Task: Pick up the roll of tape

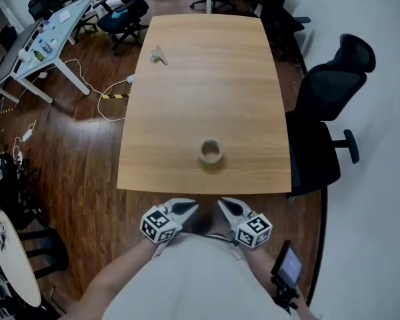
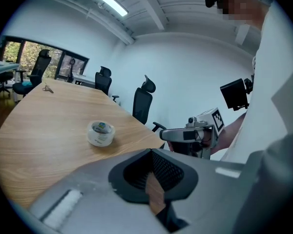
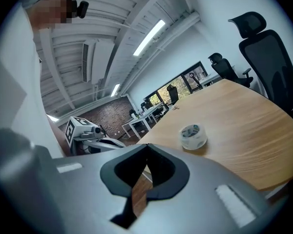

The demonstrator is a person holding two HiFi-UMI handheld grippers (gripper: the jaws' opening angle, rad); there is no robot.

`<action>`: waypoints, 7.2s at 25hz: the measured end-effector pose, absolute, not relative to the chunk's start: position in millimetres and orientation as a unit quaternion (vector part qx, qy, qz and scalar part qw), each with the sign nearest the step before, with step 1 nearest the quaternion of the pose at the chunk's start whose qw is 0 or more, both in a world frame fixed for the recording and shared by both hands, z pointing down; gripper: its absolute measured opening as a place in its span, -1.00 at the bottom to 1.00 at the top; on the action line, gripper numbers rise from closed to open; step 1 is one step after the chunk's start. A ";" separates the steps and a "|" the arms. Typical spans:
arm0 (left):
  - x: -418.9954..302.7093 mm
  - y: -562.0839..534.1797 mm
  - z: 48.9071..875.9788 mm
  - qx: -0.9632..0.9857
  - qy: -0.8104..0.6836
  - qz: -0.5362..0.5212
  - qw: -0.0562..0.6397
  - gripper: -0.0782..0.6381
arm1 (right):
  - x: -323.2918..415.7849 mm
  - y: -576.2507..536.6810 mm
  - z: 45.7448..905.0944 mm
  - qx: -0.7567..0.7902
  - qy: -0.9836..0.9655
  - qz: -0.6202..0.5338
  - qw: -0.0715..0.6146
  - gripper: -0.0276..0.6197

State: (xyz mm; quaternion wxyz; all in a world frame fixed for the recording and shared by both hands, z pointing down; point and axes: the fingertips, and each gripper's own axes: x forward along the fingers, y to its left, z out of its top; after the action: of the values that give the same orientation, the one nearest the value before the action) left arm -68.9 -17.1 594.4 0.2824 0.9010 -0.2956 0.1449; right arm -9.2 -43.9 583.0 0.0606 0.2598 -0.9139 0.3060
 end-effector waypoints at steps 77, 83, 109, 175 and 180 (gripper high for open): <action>-50.6 -176.3 725.6 0.767 -0.191 0.595 0.144 -0.18 | 91.6 -171.8 610.3 0.243 -0.907 0.337 0.072 -0.90; -55.0 -172.4 744.1 0.735 -0.140 0.652 0.124 -0.28 | 100.5 -165.6 612.5 0.252 -0.902 0.346 0.065 -0.90; -49.3 -170.7 746.3 0.731 -0.139 0.656 0.124 -0.52 | 126.3 -173.1 617.7 0.251 -0.901 0.348 0.064 -0.90; -55.8 105.0 541.0 0.852 -0.487 0.027 0.190 -0.52 | 33.3 61.0 496.0 0.127 -0.975 0.163 0.086 -0.90; -55.8 103.6 540.6 0.855 -0.482 0.028 0.190 -0.52 | 32.9 64.0 498.1 0.129 -0.974 0.161 0.089 -0.90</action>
State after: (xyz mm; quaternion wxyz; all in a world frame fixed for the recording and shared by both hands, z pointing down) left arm -55.8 103.6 540.6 0.1896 0.8548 -0.4823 0.0277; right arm 32.9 64.0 498.1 0.0891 0.1291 -0.9744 0.1612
